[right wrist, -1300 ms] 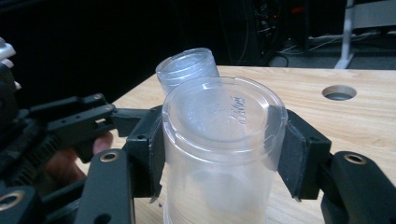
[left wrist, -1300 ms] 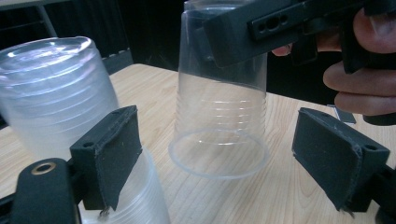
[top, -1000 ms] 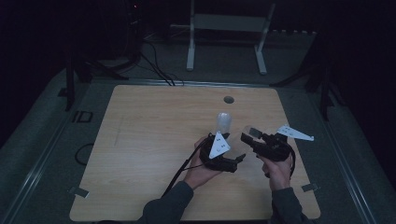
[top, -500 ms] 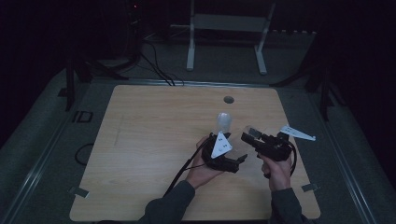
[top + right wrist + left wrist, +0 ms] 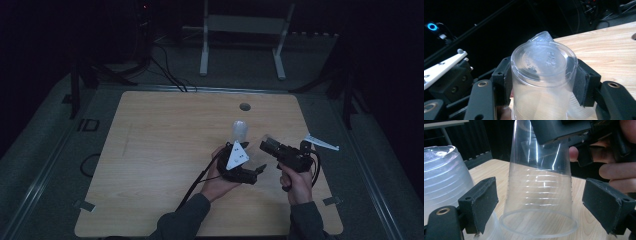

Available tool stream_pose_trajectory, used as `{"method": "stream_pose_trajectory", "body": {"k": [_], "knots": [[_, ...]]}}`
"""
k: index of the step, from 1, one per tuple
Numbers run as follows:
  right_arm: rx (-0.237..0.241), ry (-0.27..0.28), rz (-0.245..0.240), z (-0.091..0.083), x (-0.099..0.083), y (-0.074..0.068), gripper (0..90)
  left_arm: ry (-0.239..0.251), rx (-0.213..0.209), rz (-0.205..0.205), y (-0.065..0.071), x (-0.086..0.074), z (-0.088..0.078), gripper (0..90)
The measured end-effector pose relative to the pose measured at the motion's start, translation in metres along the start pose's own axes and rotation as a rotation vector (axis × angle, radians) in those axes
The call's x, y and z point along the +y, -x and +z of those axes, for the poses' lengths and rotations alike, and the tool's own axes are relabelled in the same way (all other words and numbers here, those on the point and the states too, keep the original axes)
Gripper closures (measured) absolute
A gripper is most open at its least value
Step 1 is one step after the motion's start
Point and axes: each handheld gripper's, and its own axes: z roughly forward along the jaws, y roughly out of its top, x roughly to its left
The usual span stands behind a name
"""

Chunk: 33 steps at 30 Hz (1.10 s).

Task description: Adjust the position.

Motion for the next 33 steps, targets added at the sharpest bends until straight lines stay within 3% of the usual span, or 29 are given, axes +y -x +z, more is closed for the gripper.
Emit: {"method": "stream_pose_trajectory", "body": {"k": [11,18,26,33], "knots": [[0.063,0.018,0.067,0.0001,-0.0032,0.0042,41.5,0.003,-0.007,-0.015,-0.0001,-0.001,0.0031,14.7],[0.091,0.018,0.075,0.0009,-0.003,0.003,41.5,-0.012,-0.002,-0.014,0.0008,-0.0022,0.0058,16.3],[0.096,0.019,0.087,0.0007,-0.0033,0.0034,41.5,-0.004,0.008,-0.018,0.0012,-0.0015,0.0055,26.1],[0.094,0.018,0.09,-0.0003,-0.0034,0.0049,40.5,-0.006,0.004,-0.016,0.002,-0.0012,0.0051,28.8]]}}
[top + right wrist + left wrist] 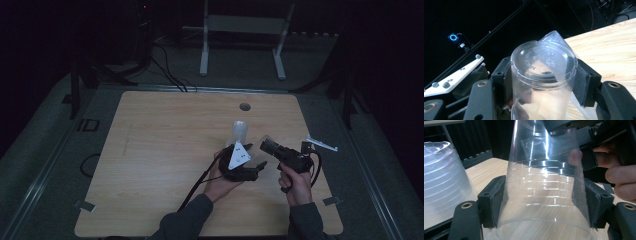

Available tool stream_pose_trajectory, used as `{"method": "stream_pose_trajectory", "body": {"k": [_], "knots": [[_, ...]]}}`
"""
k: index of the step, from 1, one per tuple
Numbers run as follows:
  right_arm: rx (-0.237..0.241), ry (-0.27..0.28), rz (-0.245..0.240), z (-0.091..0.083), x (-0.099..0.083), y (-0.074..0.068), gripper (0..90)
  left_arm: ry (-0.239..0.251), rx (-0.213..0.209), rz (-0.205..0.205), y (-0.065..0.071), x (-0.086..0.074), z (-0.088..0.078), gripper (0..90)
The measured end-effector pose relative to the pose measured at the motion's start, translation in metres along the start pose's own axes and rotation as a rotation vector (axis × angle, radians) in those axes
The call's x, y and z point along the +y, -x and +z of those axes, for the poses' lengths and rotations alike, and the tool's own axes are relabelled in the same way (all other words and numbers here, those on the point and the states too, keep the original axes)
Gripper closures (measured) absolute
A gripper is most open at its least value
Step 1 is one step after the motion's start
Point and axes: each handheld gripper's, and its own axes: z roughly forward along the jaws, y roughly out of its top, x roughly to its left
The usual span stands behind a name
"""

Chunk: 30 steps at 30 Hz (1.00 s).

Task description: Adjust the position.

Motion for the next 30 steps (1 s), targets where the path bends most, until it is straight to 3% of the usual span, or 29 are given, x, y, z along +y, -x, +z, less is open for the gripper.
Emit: {"method": "stream_pose_trajectory", "body": {"k": [12,30], "knots": [[-0.02,-0.03,-0.044,0.0,0.0,-0.003,32.7,0.002,0.002,0.002,-0.003,0.001,-0.004,29.2],[-0.023,-0.072,-0.097,-0.007,-0.003,-0.007,32.9,0.017,0.023,-0.001,-0.012,0.002,-0.021,29.4]]}}
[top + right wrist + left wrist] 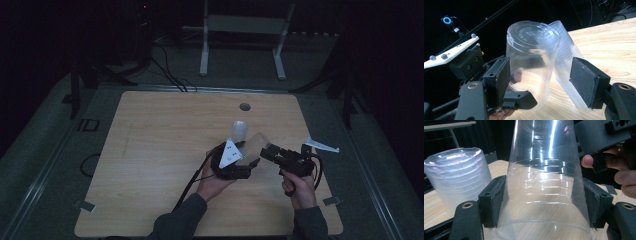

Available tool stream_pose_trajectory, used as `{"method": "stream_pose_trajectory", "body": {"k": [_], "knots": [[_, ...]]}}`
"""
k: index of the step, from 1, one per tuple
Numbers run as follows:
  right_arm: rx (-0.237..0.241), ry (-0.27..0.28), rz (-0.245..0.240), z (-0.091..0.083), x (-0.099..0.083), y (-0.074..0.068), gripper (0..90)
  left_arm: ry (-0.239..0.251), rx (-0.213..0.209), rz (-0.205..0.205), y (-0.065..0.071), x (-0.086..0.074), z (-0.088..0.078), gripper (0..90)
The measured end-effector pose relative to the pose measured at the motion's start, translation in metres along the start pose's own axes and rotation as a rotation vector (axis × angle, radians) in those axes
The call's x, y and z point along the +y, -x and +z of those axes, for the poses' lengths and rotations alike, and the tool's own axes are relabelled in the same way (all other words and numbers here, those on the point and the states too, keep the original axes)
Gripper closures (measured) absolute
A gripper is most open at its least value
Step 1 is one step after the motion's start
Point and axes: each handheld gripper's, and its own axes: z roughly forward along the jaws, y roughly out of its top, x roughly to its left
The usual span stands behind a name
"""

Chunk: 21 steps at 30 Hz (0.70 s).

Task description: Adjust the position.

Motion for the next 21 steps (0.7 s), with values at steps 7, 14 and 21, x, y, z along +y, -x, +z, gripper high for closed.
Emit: {"method": "stream_pose_trajectory", "body": {"k": [7,14,21], "knots": [[-0.013,-0.009,-0.014,-0.006,-0.001,0.001,34.7,0.002,0.002,0.008,-0.002,0.001,-0.005,29.5],[-0.045,-0.017,-0.03,-0.013,0.0,0.003,37.2,-0.002,-0.003,0.013,-0.004,0.001,-0.009,29.6],[-0.092,-0.047,-0.071,-0.015,0.001,0.003,39.1,-0.008,-0.016,0.017,-0.005,0.002,-0.013,29.6]]}}
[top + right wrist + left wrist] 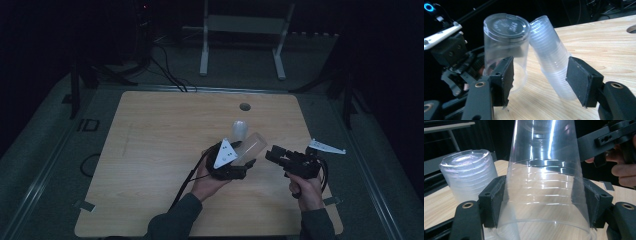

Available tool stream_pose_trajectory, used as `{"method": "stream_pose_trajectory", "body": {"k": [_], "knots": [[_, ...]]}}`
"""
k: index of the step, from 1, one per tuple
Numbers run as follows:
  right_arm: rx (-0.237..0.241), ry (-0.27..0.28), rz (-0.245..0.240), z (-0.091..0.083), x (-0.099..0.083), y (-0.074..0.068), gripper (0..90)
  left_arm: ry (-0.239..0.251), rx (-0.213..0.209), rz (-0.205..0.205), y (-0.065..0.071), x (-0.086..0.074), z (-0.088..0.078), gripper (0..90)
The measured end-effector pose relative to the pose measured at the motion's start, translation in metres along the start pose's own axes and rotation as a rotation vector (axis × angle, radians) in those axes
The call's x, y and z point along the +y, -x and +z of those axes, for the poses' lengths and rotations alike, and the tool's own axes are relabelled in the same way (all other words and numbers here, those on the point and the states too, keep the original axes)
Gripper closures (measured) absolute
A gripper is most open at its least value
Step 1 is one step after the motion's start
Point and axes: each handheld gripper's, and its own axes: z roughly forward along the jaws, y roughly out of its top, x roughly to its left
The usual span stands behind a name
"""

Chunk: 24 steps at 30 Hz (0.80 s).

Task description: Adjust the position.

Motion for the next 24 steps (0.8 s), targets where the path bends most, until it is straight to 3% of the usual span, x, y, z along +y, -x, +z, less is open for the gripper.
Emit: {"method": "stream_pose_trajectory", "body": {"k": [24], "knots": [[-0.148,-0.125,-0.183,-0.001,0.006,-0.012,41.9,-0.04,-0.065,0.009,-0.005,0.001,-0.005,29.7]]}}
